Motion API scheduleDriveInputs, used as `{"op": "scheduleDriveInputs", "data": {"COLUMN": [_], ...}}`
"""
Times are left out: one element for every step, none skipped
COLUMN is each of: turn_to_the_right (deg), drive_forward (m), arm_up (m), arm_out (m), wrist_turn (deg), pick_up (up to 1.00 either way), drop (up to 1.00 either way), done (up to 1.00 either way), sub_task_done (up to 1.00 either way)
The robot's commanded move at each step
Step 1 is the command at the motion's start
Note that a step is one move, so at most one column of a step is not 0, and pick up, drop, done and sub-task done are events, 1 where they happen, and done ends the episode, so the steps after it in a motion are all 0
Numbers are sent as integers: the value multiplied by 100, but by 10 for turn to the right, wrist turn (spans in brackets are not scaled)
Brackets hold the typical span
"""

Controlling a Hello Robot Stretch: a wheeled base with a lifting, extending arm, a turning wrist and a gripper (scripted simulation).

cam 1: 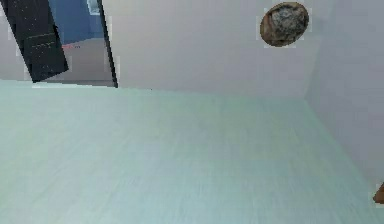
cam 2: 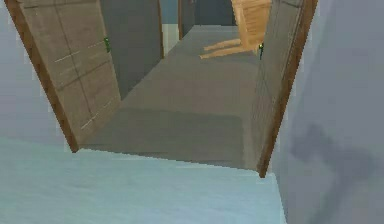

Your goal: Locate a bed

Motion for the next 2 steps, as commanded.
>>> {"op": "scheduleDriveInputs", "data": {"turn_to_the_right": [-450,-330], "drive_forward": [0,0], "arm_up": [0,0], "arm_out": [0,0], "wrist_turn": [0,0], "pick_up": [0,0], "drop": [0,0], "done": [0,0], "sub_task_done": [0,0]}}
